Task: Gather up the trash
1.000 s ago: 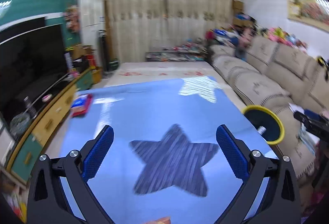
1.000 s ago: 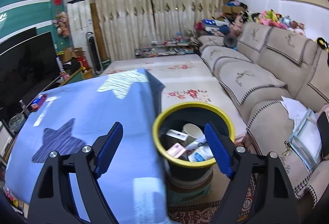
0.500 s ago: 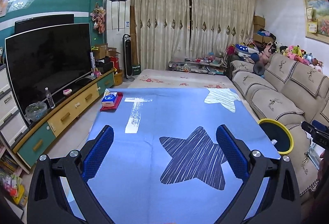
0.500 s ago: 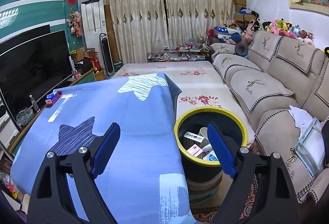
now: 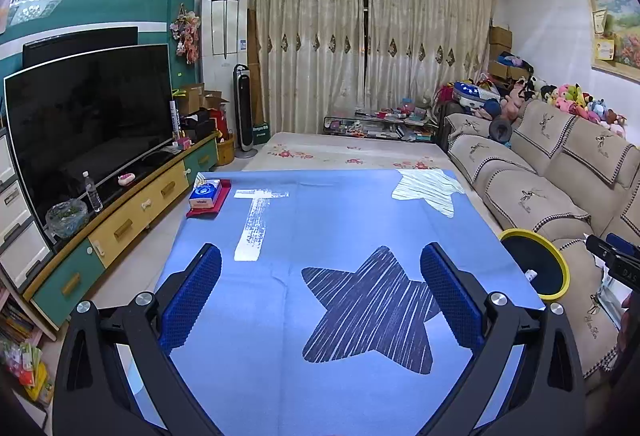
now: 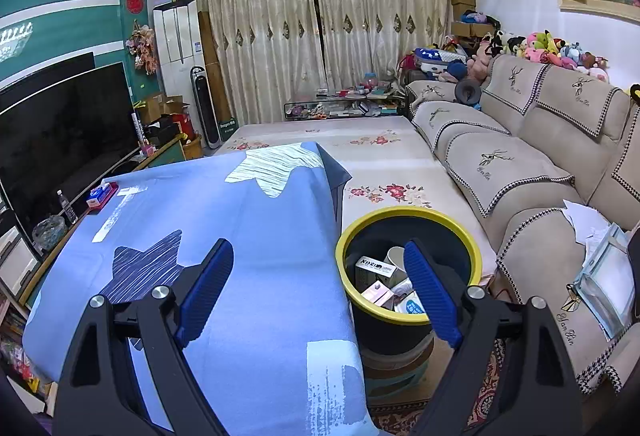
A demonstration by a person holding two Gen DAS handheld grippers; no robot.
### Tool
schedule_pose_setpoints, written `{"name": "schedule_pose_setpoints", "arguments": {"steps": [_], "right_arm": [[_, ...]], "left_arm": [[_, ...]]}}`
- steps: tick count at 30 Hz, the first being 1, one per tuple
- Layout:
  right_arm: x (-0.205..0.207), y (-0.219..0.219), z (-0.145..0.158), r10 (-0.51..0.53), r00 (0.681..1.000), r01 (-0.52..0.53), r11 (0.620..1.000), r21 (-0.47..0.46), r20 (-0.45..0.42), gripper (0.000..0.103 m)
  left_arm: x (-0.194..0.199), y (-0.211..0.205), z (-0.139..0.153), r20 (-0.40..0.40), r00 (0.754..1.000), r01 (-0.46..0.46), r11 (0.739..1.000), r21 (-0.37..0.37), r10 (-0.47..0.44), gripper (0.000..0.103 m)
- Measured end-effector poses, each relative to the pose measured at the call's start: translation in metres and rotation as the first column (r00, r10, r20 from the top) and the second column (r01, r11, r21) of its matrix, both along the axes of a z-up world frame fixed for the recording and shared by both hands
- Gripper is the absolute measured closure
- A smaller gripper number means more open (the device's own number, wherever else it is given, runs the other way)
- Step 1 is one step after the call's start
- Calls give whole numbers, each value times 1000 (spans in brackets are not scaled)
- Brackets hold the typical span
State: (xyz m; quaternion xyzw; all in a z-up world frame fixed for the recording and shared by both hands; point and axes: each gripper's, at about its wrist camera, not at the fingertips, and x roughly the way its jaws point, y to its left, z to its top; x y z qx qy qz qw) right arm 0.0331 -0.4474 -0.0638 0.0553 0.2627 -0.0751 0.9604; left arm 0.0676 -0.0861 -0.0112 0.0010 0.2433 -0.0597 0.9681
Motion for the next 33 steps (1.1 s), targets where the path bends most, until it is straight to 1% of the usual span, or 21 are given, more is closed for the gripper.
{"name": "schedule_pose_setpoints", "arguments": {"steps": [19,33], "right_arm": [[4,0,-1,7,1000,-6,1000,10,-6,20],[4,0,-3,8,1000,-8,1000,11,-8,20]], "left_arm": [[4,-13,-6,-8,1000,23,1000,8,-23,5],[7,-14,-11,-14,999,30,1000,5,-30,5]]}}
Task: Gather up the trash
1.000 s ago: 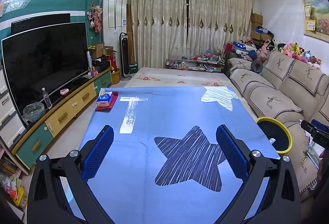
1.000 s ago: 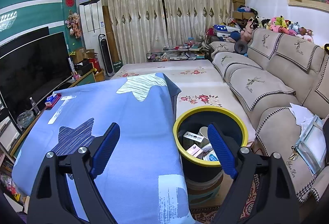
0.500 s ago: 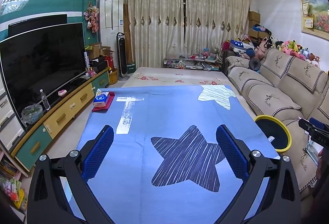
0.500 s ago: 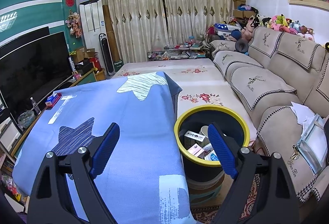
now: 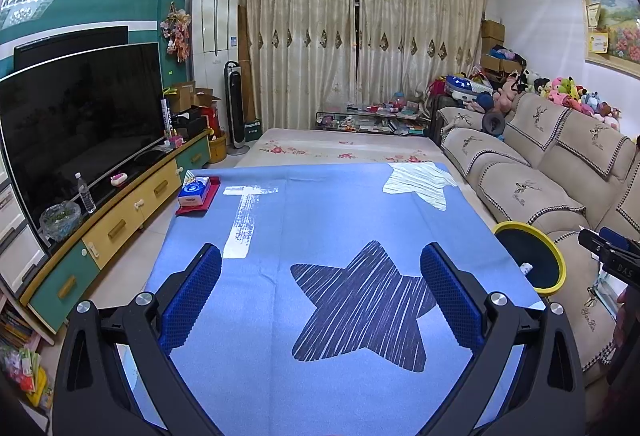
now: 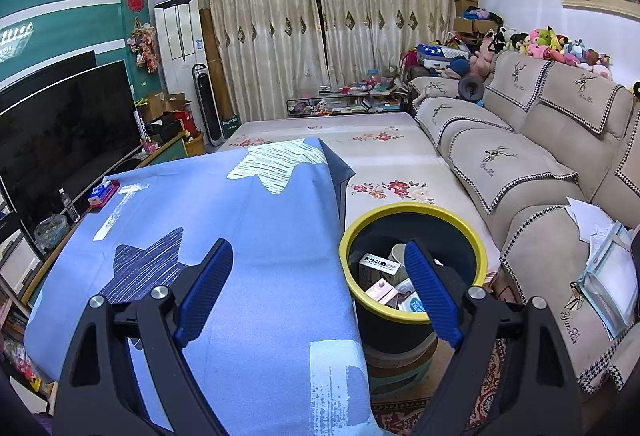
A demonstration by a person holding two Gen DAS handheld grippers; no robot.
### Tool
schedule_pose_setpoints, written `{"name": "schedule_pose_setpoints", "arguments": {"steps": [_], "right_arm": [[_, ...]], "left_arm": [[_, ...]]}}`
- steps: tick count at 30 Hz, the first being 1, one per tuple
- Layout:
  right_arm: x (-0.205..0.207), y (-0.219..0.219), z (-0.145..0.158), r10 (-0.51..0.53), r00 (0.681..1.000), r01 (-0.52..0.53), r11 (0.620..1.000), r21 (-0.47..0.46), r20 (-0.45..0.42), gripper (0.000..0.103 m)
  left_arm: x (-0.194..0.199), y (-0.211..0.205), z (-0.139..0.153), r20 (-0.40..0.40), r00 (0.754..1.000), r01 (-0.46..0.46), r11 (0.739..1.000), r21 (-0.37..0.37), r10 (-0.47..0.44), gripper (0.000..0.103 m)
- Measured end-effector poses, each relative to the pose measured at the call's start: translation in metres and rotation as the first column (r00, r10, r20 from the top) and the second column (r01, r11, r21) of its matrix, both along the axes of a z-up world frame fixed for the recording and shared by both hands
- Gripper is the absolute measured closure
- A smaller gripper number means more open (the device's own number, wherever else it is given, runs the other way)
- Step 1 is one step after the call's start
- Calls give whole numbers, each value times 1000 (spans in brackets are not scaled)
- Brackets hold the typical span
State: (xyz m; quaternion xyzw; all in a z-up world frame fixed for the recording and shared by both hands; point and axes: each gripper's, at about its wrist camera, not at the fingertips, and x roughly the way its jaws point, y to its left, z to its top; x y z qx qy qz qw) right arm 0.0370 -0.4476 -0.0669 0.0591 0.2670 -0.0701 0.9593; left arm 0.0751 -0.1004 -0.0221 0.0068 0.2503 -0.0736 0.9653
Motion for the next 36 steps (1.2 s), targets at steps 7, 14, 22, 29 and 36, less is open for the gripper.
{"name": "schedule_pose_setpoints", "arguments": {"steps": [7,14,22,29,36], "right_arm": [[0,0,-1,-1,1000,1,1000,2,-2,20],[0,0,-2,0,1000,0,1000,2,-6,20],[0,1,-2,1,1000,-1,1000,3,-6,20],[3,2,-4,3,1000,-3,1000,4,-9,20],[6,3,-6,6,1000,-6,1000,3,-14,20]], "left_arm": [[0,0,-1,-1,1000,3,1000,1,-3,5],[0,-1,-3,-2,1000,6,1000,1,-6,5],[2,-2,-5,-1,1000,16,1000,-4,-16,5],[5,-3,-8,-2,999,35,999,-2,-35,5],[8,-3,-10,-12,999,52,999,-15,-52,5]]}}
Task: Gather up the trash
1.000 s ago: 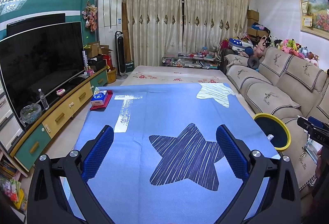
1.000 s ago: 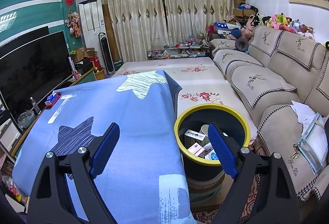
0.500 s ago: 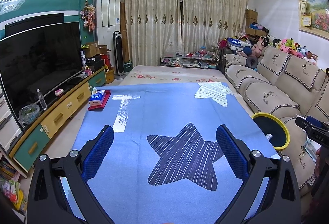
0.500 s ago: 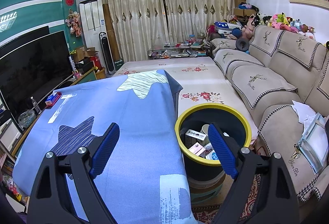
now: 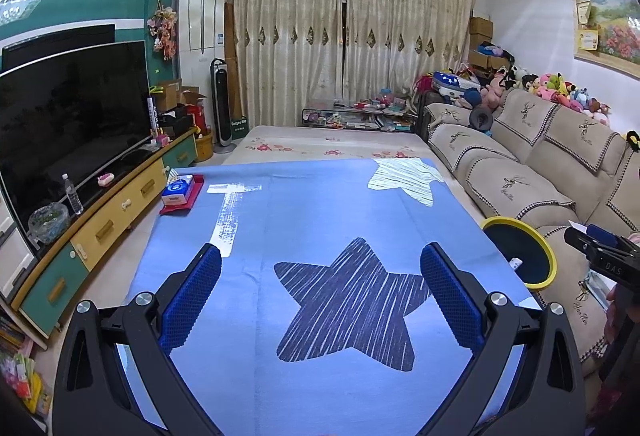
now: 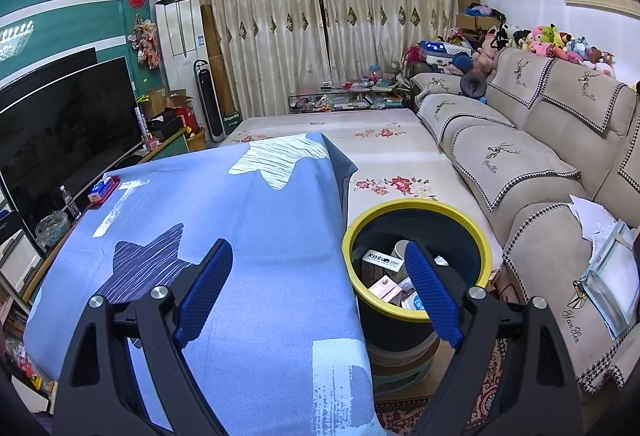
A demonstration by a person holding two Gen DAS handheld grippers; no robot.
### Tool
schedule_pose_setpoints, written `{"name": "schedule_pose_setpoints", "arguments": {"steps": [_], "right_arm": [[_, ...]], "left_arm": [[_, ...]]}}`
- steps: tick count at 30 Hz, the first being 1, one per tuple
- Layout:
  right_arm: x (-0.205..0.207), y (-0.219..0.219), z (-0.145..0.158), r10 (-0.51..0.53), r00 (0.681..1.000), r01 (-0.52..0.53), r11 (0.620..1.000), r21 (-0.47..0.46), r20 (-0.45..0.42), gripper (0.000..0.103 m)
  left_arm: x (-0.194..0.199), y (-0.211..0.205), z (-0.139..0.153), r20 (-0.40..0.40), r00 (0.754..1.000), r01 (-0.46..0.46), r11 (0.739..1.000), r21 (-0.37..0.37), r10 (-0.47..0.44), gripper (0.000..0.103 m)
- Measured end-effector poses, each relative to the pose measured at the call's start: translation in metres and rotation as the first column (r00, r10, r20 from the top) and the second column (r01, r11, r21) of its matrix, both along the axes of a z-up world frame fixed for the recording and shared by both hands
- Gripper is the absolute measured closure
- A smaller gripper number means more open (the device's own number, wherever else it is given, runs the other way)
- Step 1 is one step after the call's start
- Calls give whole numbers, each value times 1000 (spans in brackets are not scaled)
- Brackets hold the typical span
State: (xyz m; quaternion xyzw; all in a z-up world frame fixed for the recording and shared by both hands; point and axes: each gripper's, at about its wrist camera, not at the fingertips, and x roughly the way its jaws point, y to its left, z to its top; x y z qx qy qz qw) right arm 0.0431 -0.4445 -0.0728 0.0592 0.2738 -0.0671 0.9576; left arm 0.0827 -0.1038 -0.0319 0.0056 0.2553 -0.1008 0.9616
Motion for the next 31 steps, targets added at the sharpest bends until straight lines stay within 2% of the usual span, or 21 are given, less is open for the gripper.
{"name": "schedule_pose_setpoints", "arguments": {"steps": [14,20,23,27,31], "right_arm": [[3,4,-8,5,1000,-5,1000,0,-9,20],[6,2,-11,9,1000,-9,1000,1,-18,20],[9,2,-11,14,1000,-14,1000,1,-25,20],[19,4,-10,36,999,-36,999,-5,-40,16],[56,10,-13,88,993,-88,996,5,-82,12]], "left_arm": [[4,-1,0,-5,1000,-9,1000,3,9,5],[9,2,0,5,1000,25,999,-43,-24,5],[15,1,-1,-3,1000,12,1000,-26,-12,5],[40,6,-9,-62,998,-19,1000,-3,19,5],[89,13,-32,-122,991,-51,997,65,59,5]]}}
